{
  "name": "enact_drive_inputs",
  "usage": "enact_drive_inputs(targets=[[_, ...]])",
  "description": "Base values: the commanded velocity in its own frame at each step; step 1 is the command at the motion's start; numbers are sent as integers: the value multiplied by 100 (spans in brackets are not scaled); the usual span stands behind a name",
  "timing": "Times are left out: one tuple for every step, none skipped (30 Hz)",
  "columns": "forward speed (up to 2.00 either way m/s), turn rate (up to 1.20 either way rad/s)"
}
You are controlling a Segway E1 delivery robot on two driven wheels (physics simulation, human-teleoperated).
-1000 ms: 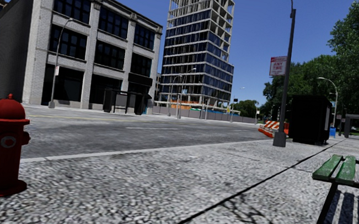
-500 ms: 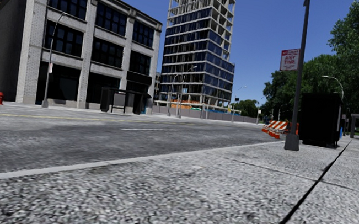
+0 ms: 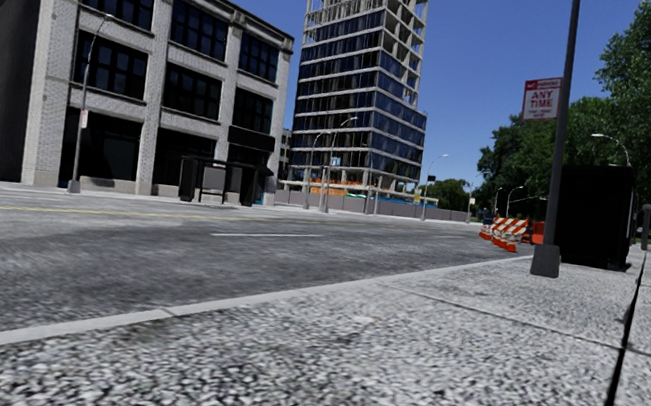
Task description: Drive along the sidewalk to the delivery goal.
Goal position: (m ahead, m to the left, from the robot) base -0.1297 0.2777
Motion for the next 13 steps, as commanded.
enact_drive_inputs(targets=[[0,0],[0,0],[0,0],[0,0],[0,0],[0,0],[0,0],[0,0],[0,0],[0,0],[0,0],[0,0],[0,0]])
